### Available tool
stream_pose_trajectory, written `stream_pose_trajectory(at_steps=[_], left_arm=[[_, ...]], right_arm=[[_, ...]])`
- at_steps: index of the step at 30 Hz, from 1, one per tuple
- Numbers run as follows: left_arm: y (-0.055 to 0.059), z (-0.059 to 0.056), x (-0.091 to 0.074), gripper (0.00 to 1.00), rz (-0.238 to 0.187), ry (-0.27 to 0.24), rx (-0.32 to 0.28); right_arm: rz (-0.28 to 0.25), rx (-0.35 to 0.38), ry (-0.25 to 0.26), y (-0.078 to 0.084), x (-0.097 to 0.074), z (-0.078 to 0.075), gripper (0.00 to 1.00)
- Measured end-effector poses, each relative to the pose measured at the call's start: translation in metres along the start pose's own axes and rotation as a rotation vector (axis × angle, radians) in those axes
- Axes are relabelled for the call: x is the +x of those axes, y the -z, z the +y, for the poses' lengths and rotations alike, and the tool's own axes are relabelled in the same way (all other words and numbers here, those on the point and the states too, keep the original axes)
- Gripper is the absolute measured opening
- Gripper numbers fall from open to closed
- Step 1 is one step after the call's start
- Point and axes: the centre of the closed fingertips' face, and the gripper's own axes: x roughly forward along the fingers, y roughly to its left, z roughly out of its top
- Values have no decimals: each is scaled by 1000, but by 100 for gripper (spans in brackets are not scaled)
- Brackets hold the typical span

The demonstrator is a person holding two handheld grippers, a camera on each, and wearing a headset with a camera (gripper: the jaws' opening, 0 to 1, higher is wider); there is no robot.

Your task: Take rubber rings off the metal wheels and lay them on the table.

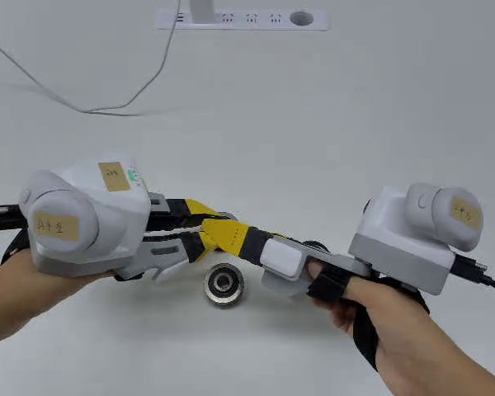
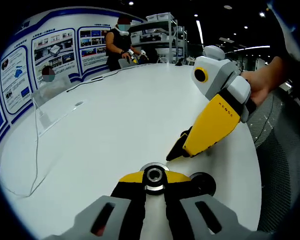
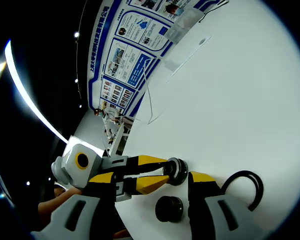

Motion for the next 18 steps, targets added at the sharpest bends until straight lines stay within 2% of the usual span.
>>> stream_pose_trajectory(at_steps=[18], left_arm=[[0, 2, 0, 13, 9, 0, 28]], right_arm=[[2, 28, -6, 1, 13, -3, 63]])
